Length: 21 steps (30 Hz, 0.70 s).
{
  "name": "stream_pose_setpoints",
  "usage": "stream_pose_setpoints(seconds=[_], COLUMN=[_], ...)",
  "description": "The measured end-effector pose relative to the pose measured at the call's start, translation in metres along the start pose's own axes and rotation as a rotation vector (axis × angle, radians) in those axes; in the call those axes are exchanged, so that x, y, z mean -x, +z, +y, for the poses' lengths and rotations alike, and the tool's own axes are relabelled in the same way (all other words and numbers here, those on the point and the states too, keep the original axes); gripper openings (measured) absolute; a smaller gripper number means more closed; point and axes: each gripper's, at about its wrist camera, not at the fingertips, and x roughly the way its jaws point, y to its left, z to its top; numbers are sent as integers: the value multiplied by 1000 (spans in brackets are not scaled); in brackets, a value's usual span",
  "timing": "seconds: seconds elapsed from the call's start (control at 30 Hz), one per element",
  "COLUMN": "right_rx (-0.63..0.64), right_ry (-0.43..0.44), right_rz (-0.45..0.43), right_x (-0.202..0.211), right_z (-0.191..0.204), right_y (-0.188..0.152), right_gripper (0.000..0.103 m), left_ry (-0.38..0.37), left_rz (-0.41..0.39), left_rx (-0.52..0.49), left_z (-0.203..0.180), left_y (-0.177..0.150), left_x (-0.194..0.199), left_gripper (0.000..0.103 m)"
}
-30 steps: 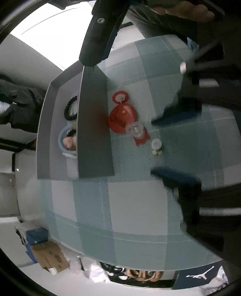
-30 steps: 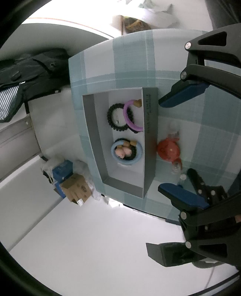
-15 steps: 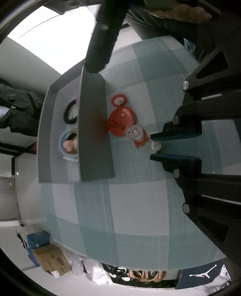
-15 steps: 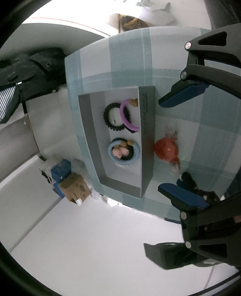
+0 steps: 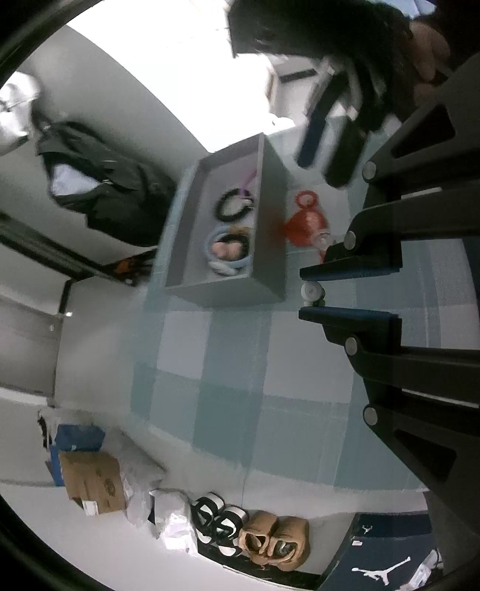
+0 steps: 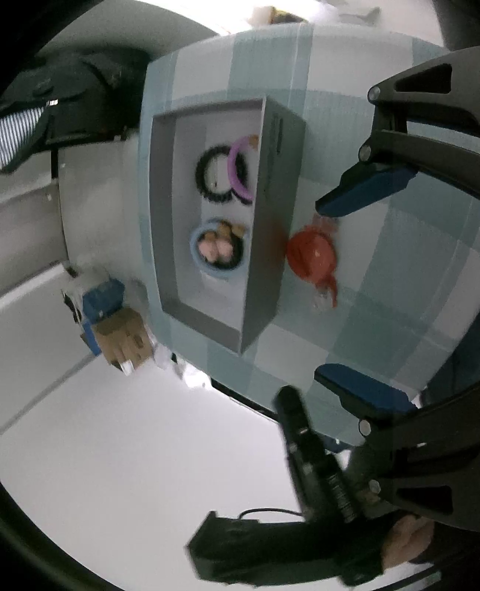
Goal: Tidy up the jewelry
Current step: 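Grasp the small white item with the left tool while the right tool grasps the small red clip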
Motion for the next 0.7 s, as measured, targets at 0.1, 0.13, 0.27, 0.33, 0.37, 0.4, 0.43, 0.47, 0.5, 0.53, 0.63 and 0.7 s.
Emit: stream_pose_setpoints(seconds=[0.1,0.13,0.27,0.33,0.37,0.4,0.43,0.47,0.5,0.53,0.63,0.7], right_rx=[2,7,53,79,91,94,95,98,103,111,141,156], right_ry=[36,32,10,-34,-58,-64,-71,-76,-80,-89,-112,-126], right_rz=[41,52,74,62,59,61,62,64,67,67,62,64], right_x=[-10,-14,-25,-28,-30,-32,-34,-36,-39,-40,-43,-46], right_z=[4,5,18,23,24,24,25,25,25,26,29,30], right_y=[-3,-4,-6,-6,-6,-6,-7,-6,-4,-4,-3,-3], right_gripper=[64,61,48,35,34,33,30,28,26,25,21,19], left_ry=[-7,-5,-4,-10,-11,-12,-13,-16,-19,-23,-32,-35], left_rz=[-29,-32,-28,-26,-25,-25,-29,-30,-30,-32,-26,-23], left_rx=[19,24,49,57,60,61,64,67,69,75,87,91], left_z=[-1,1,11,15,16,17,19,20,20,22,24,26], left_y=[0,-1,0,1,1,1,1,1,1,1,2,3], left_x=[4,2,0,1,1,2,3,3,4,4,4,3], left_gripper=[9,9,9,9,9,9,9,9,9,9,9,9])
